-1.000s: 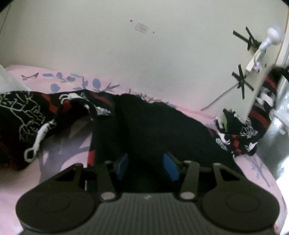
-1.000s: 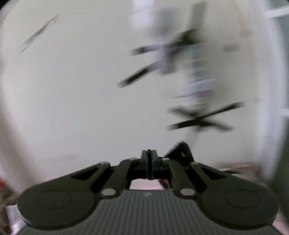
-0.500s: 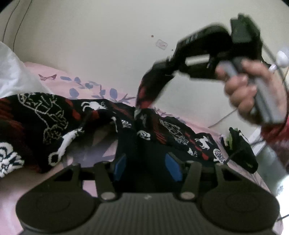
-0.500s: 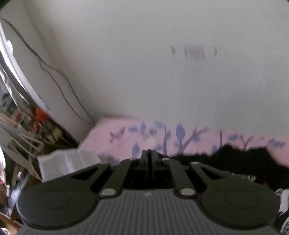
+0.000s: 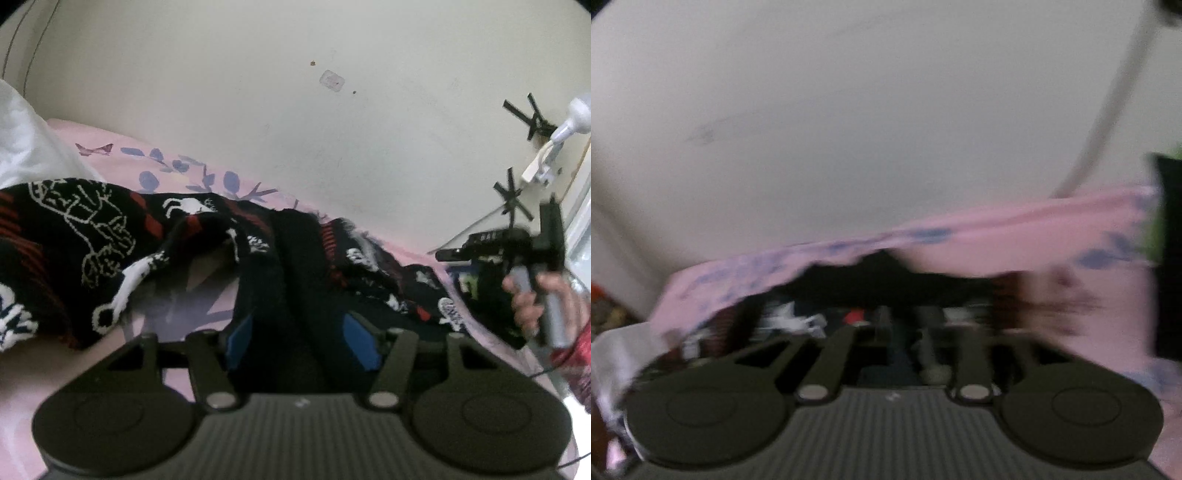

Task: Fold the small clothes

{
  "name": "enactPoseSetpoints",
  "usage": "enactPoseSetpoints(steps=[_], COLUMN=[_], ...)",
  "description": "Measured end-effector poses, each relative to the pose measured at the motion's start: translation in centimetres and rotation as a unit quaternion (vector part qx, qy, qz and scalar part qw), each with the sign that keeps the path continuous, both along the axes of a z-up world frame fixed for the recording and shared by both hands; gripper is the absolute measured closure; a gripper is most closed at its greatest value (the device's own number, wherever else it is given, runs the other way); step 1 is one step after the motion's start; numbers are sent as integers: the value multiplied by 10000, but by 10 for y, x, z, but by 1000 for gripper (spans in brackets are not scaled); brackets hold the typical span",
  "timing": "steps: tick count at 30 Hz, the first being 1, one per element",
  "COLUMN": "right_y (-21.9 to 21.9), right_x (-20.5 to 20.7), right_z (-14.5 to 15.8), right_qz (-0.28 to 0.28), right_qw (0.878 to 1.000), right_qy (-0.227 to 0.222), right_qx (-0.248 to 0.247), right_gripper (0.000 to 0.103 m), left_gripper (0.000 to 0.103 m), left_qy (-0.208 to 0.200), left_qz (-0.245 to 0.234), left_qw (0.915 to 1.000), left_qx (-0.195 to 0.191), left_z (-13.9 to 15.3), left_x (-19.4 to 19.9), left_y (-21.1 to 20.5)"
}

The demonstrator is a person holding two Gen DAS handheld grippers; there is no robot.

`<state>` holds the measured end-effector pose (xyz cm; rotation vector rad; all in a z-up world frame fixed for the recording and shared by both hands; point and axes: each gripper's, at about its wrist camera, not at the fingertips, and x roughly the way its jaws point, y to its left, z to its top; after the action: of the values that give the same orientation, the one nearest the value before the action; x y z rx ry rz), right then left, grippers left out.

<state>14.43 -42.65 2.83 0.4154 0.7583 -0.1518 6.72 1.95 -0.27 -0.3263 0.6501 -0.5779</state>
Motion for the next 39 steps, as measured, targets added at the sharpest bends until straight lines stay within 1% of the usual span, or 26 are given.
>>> enactPoseSetpoints(steps=[2,3,5,7,9,10,11,12,13,14,15,17,19,21,23,24,25,26,28,29,30,31,32,35,38,39], right_y=[-2,2,20,42,62,67,67,68,71,76,86,118,171,240,313,346,376,408,451,466,479,492,504,521,536,535], right_x=[-14,-19,-25,-26,-21,-18,-20,-21,-22,-26,-33,-47,-62,-76,-97,-108,-119,-137,-168,-177,-184,-188,-191,-187,-173,-171], right_z=[5,6,4,-5,-24,-35,-40,-40,-37,-29,-18,5,26,39,41,36,29,19,-3,-15,-23,-29,-30,-38,-52,-52], right_qz=[-48,77,505,894,1221,1240,1199,1111,1005,989,1086,1773,2632,3553,4391,4770,5089,5451,5874,6018,6117,6201,6243,6290,6253,6253], right_qw=[9994,9990,9976,9953,9925,9922,9926,9928,9922,9912,9894,9774,9553,9200,8717,8423,8108,7661,6879,6567,6352,6191,6117,5976,5731,5670], right_qy=[-278,-375,-470,-370,-75,134,85,63,170,116,-84,-487,-800,-1063,-1306,-1448,-1607,-1809,-2154,-2310,-2405,-2448,-2454,-2499,-2542,-2568], right_qx=[-208,-220,-51,15,-2,-49,-187,-436,-714,-871,-966,-1041,-1086,-1264,-1744,-2049,-2404,-2885,-3679,-3913,-4055,-4151,-4193,-4299,-4647,-4707], right_gripper=[43,44,46,46,50,50,51,63,65,57,51,51,51,50,49,49,53,55,55,55,55,55,55,55,55,57], left_gripper=[46,46,46,46,47,47,47,47,47,46,47,46,46,46,46,46,46,46,44,43,43,43,43,43,43,43], left_qy=[-72,-148,-279,-393,-557,-632,-711,-755,-783,-815,-865,-915,-917,-977,-1045,-1060,-1056,-1050,-1055,-1048,-1036,-1014,-985,-869,-844,-854], left_qz=[58,163,393,592,906,1084,1322,1536,1741,1956,2214,2621,3000,3231,3325,3329,3307,3274,3229,3223,3214,3211,3218,3283,3282,3293], left_qw=[9999,9997,9988,9974,9943,9920,9885,9849,9810,9763,9698,9582,9463,9385,9354,9356,9367,9380,9394,9396,9401,9405,9407,9401,9405,9400], left_qx=[-54,-48,-78,-114,12,102,204,280,355,437,539,693,777,729,597,513,460,442,470,476,468,449,419,311,251,243], left_z=[3,7,17,31,46,53,61,68,75,82,89,99,107,111,111,108,106,103,98,94,91,87,85,77,75,76], left_x=[-2,-6,-15,-27,-46,-56,-70,-84,-97,-109,-126,-152,-174,-190,-201,-207,-211,-214,-221,-224,-230,-233,-234,-237,-242,-244], left_y=[3,6,14,27,45,57,75,91,108,122,140,166,185,198,204,204,206,208,209,211,217,221,224,237,245,247])
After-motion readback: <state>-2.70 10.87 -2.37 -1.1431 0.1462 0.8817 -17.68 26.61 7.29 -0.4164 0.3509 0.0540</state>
